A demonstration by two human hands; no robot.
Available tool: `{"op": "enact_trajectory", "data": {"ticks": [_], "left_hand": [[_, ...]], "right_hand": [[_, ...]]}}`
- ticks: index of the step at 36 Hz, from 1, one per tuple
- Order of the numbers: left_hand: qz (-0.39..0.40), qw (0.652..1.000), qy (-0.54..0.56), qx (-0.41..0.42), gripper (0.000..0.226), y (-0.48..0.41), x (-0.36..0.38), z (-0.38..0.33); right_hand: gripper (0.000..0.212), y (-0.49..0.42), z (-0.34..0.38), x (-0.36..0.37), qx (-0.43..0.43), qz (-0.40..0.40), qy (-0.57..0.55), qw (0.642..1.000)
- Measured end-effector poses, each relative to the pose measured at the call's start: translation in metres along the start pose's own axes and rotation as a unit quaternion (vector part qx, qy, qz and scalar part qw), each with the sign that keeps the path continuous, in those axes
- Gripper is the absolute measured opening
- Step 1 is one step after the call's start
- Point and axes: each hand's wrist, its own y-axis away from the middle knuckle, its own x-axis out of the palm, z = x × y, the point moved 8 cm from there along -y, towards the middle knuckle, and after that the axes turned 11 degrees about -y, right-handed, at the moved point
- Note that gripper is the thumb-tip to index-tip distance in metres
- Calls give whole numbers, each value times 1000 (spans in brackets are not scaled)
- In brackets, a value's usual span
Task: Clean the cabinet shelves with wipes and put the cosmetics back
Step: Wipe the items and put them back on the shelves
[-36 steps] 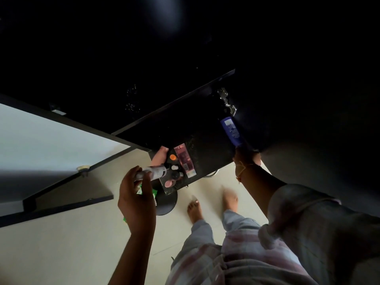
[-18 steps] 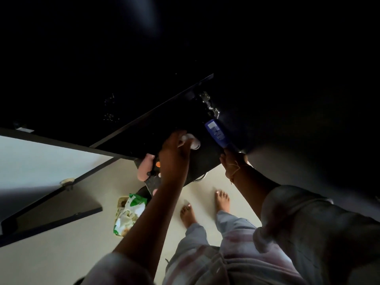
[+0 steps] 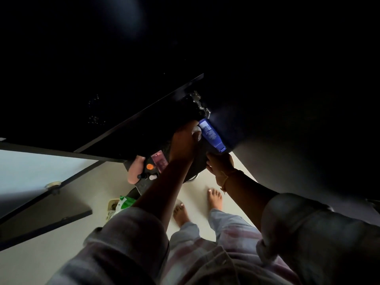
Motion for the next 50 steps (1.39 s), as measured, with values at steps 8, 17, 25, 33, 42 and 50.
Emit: {"op": "enact_trajectory", "data": {"ticks": [8,17,25,33,42,50], "left_hand": [[3,1000,-9,29,39,0,-4,-5],[-91,994,52,-18,31,47,-45,35],[-165,980,13,-114,11,155,-83,116],[-78,982,20,-169,32,195,-29,167],[-50,982,-11,-183,30,183,-6,184],[-25,986,-42,-159,21,180,5,189]], "right_hand": [[25,-55,-19,-9,-89,10,203,975],[36,2,7,37,-195,67,363,909],[16,53,-6,77,-339,212,410,820],[32,76,-40,104,-353,315,478,740],[46,96,-66,125,-518,282,579,562],[42,100,-77,137,-538,279,603,519]]}}
